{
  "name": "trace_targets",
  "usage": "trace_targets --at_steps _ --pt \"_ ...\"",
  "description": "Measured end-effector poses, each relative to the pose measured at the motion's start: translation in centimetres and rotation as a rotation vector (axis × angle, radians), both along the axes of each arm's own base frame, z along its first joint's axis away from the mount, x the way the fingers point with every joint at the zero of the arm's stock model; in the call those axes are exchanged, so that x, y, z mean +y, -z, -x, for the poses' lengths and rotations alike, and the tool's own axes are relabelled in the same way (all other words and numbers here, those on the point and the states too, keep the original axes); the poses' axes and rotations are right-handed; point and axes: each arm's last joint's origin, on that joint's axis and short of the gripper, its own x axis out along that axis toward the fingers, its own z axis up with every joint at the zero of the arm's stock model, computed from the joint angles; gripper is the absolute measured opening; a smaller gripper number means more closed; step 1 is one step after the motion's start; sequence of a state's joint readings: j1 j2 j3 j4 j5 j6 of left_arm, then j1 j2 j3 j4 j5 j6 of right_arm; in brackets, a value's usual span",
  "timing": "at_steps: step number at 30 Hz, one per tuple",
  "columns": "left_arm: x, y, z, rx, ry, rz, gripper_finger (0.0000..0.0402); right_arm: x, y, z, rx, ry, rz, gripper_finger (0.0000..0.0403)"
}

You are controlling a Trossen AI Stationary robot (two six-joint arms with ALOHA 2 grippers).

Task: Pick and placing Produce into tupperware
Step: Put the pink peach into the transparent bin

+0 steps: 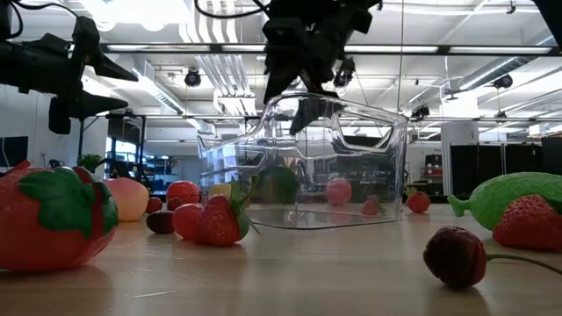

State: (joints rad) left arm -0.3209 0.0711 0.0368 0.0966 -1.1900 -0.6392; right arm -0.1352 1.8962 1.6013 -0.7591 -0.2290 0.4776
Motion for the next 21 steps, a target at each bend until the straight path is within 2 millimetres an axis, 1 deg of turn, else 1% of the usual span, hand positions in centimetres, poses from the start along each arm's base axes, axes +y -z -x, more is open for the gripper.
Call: trace_targets --at_steps 4,10,12,15,17,21 --pt "0.0 0.0 0.0 0.000 0.000 0.000 0.0241 -0.3 -1.3 0.2 0.015 0.064 0.070 0.0368" --pt "0.0 0.0 0.0 -0.014 0.003 0.009 0.0241 -1.0 -3.9 0.6 0.043 0.180 0.272 0.0372" --pt "0.0 -0.1 0.0 -0.028 0.000 0.015 0.0241 -1.2 -4.8 0.6 0.029 0.208 0.311 0.0372" --pt "0.0 -0.1 0.0 -0.020 0.001 0.009 0.0241 -1.6 -5.8 0.6 0.015 0.229 0.325 0.0372" --pt "-0.1 -0.3 -0.1 -0.009 0.065 -0.014 0.0241 -1.9 -6.1 0.7 0.006 0.237 0.326 0.0372" --pt "-0.5 -0.9 -0.5 0.063 0.250 -0.116 0.0240 -2.7 -6.2 1.0 0.028 0.237 0.335 0.0372"
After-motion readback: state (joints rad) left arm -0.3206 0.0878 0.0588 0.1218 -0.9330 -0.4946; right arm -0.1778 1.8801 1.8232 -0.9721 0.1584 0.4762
